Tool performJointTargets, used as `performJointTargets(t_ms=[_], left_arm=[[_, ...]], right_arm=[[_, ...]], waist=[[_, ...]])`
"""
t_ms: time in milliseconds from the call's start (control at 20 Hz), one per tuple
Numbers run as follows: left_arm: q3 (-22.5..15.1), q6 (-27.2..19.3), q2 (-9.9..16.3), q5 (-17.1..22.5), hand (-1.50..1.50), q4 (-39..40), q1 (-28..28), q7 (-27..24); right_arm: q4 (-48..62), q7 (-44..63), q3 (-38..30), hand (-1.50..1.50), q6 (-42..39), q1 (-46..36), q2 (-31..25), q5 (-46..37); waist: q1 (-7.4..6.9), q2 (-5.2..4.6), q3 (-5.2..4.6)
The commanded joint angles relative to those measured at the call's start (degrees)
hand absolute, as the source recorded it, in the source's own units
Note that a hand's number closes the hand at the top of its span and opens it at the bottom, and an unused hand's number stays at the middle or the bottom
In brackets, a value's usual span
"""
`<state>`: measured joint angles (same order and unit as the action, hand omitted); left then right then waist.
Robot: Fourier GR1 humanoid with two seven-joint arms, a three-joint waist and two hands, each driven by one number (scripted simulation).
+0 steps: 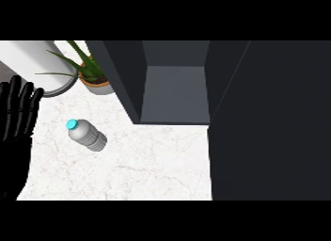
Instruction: Pick up the bottled water, place it into the cabinet and close the cabinet
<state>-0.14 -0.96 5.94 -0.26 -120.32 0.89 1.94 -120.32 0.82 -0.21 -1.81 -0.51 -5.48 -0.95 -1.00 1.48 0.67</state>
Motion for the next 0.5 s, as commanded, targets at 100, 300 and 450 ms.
performJointTargets(t_ms=[100, 300, 450], left_arm=[[2.6, 6.6, 2.8, 8.3, -1.5, -0.9, -2.3, -1.2], [-0.9, 6.1, -3.8, 17.9, -1.5, 7.5, 2.4, 6.9], [1.7, 6.6, -2.5, 24.0, -1.5, 7.9, 3.3, 12.5]], right_arm=[[-5.2, -0.8, 0.8, -1.5, -1.4, 3.8, -0.3, 0.1], [-1.4, 5.5, 4.0, -1.5, -2.6, 8.0, 5.1, 10.5], [-4.6, 8.4, 7.1, -1.5, -2.3, 12.6, 5.3, 15.1]], waist=[[1.29, -1.37, -0.69], [1.71, -2.65, -0.6], [1.78, -1.42, -0.67]])
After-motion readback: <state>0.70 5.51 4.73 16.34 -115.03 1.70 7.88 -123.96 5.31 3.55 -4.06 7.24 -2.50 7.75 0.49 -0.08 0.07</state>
